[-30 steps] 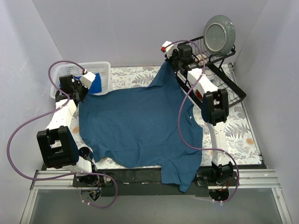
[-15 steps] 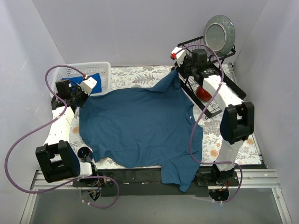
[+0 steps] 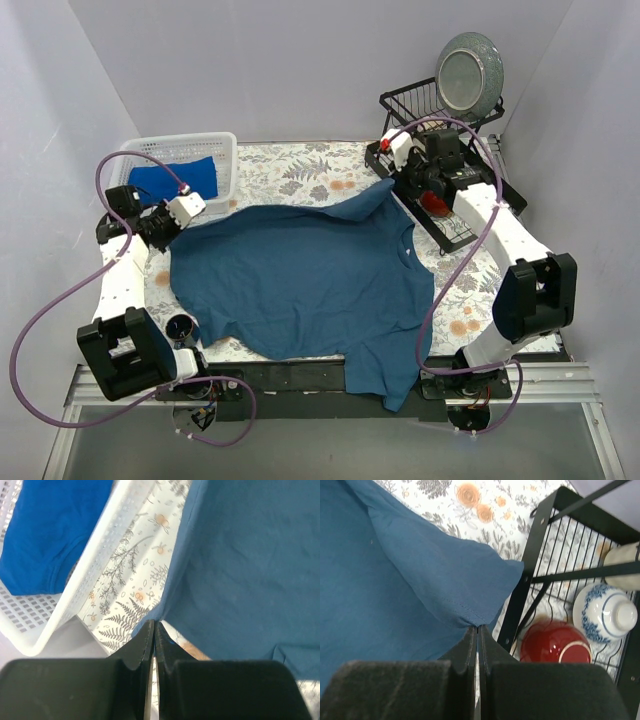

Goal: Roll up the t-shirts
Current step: Fold the T-shirt at the center of the board.

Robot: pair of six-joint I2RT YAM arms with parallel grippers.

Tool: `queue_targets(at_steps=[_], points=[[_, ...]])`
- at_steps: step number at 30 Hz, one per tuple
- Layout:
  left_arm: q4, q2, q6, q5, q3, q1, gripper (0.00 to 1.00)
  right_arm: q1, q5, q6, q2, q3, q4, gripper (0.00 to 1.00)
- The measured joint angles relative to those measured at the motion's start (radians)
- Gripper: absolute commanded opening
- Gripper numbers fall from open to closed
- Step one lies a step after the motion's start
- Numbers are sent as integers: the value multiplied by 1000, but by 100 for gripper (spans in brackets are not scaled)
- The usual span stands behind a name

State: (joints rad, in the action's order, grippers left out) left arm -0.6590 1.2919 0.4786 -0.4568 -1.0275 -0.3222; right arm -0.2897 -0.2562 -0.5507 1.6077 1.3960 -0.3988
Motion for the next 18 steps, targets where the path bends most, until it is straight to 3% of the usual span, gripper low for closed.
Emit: queue_targets(at_steps=[9, 18], points=[[-163, 0, 331, -19, -3, -15, 0, 35, -11, 6, -116, -56, -117, 1], [-242, -2, 523, 9, 27, -16, 0, 35, -42, 4, -230, -161, -256, 1]])
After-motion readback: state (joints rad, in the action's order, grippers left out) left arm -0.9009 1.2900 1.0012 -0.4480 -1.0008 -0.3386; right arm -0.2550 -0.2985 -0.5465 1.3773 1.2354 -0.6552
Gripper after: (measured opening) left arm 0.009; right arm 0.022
